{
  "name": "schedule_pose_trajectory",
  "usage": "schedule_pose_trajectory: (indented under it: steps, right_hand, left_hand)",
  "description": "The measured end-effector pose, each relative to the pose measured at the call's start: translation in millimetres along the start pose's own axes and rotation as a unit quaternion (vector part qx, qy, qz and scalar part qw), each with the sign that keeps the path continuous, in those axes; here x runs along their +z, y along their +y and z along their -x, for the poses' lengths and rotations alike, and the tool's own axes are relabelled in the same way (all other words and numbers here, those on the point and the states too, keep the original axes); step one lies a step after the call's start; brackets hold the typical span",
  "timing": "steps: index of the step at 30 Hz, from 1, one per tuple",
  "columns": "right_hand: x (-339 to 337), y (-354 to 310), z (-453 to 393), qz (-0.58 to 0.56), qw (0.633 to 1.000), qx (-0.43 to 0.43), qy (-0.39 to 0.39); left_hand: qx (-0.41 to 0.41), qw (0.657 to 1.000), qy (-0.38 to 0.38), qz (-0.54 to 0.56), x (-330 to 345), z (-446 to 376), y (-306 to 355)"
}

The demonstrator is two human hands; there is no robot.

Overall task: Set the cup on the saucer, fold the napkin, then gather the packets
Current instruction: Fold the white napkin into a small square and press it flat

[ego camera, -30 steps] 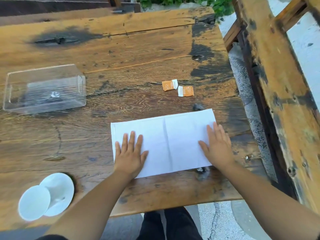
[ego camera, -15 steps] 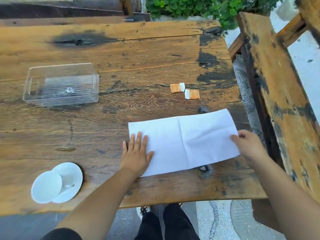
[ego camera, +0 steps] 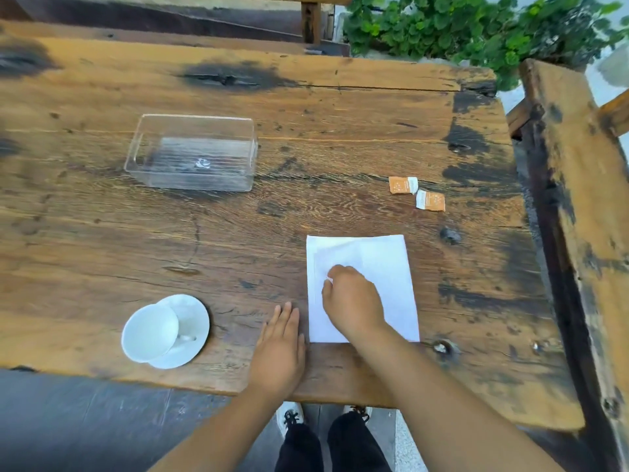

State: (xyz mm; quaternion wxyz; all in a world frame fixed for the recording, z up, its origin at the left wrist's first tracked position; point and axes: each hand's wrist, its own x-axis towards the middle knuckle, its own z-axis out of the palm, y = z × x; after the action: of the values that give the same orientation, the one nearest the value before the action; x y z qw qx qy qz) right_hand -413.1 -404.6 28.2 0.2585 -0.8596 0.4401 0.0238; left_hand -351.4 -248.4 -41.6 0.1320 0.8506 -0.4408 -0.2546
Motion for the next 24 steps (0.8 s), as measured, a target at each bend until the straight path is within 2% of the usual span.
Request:
schedule_pose_trajectory:
  steps: [3, 4, 6, 8, 10, 11, 13, 15, 17, 19, 22, 24]
  right_hand:
    - [41, -13, 4, 0.005, 0.995, 0.018, -0.101]
    - [46, -10, 7, 0.004, 0.994, 0.016, -0.11]
    - [43, 8, 9, -0.027, 0.997, -0.013, -0.068]
    - [28, 39, 6, -0.047, 0.998, -0.048, 0.01]
    - [10, 76, -5, -0.011, 0.996, -0.057, 0.071]
    - [1, 94, -11, 0.016, 0.996, -0.045, 0.074]
    - [-7, 122, -22, 0.069, 0.997, -0.02, 0.014]
    - [-7, 139, -28, 0.108, 0.992, -0.033, -0.054]
    - [-2, 145, -27, 0.134, 0.986, -0.057, -0.084]
    - [5, 145, -24, 0.149, 0.983, -0.065, -0.088]
    - [12, 141, -20, 0.156, 0.983, -0.059, -0.076]
    - [12, 138, -18, 0.171, 0.981, -0.062, -0.073]
  left_hand:
    - [-0.017, 0.998, 0.037, 0.051, -3, 22, -8]
    - [-0.027, 0.997, 0.047, 0.063, -4, 27, -10]
    - [-0.037, 0.994, 0.063, 0.08, -6, 33, -10]
    - [-0.027, 0.994, 0.068, 0.081, -7, 33, -6]
    - [0.0, 0.996, 0.055, 0.076, -9, 27, 6]
    - [0.022, 0.997, 0.042, 0.066, -8, 21, 14]
    - [0.058, 0.996, 0.03, 0.054, -8, 5, 32]
    - [0.006, 0.992, 0.058, 0.116, -11, -22, 47]
    - [-0.129, 0.963, 0.091, 0.22, -23, -61, 54]
    - [-0.224, 0.934, 0.087, 0.265, -38, -104, 51]
    - [-0.277, 0.923, 0.037, 0.263, -53, -148, 44]
    - [-0.254, 0.918, 0.018, 0.305, -54, -163, 42]
